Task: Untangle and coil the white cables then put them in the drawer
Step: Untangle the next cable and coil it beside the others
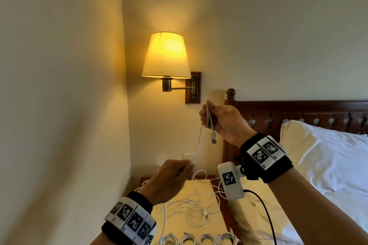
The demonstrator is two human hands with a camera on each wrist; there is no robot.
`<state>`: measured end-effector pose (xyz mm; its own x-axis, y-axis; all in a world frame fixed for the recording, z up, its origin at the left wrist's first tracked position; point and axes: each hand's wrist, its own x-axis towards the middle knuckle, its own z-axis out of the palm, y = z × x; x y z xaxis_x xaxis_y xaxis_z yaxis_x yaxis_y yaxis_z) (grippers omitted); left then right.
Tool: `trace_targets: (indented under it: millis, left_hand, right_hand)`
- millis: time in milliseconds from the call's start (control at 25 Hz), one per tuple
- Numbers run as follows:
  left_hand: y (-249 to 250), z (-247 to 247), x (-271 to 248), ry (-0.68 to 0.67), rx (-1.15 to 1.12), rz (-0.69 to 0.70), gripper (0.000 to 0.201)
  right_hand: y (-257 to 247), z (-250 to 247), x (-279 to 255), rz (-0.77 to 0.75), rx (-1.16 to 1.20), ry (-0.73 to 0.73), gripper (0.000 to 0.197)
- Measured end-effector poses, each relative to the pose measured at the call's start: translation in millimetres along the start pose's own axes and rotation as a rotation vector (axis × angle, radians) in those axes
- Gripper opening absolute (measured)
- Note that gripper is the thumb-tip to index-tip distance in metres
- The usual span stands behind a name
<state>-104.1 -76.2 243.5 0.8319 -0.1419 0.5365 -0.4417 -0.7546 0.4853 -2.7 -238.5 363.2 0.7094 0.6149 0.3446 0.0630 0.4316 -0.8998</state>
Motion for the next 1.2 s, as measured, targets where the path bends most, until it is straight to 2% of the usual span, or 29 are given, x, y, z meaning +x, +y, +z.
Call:
trace_targets:
  millis: [40, 120, 240, 440, 560, 680, 880, 960, 1080, 1200]
  left_hand:
    - [16, -4, 3, -0.013, 0.041, 0.056, 0.037]
    - [46, -19, 16, 0.089, 0.091, 0.113, 0.036]
    - [63, -43, 38, 0.256, 0.218, 0.155, 0.035]
    - [51, -57, 62, 0.331, 0.337, 0.129, 0.029]
    - [42, -59, 68, 0.336, 0.315, 0.115, 0.032]
    - [37, -56, 69, 0.331, 0.129, 0.085, 0.034]
    - [25, -52, 69, 0.290, -0.071, 0.024, 0.042]
    - [22, -47, 67, 0.303, -0.114, 0.021, 0.041]
    - [10, -36, 60, 0.350, -0.174, -0.056, 0.041]
    - [-9, -20, 39, 0.329, -0.180, -0.139, 0.039]
  right_hand:
    - [6, 1, 1, -0.047, -0.185, 0.027, 0.027]
    - [19, 4, 2, -0.115, -0.391, 0.048, 0.028]
    - [23, 4, -3, -0.156, -0.482, 0.040, 0.030]
    - [28, 7, -11, -0.157, -0.533, -0.027, 0.030]
    - [31, 8, -17, -0.098, -0.444, -0.062, 0.034]
    - [30, 10, -22, -0.022, -0.268, -0.075, 0.036]
    - [22, 12, -26, 0.210, 0.127, -0.179, 0.037]
    - [22, 16, -26, 0.272, 0.265, -0.176, 0.038]
    - [22, 18, -22, 0.275, 0.390, -0.147, 0.038]
    - [10, 9, -13, 0.196, 0.460, -0.061, 0.036]
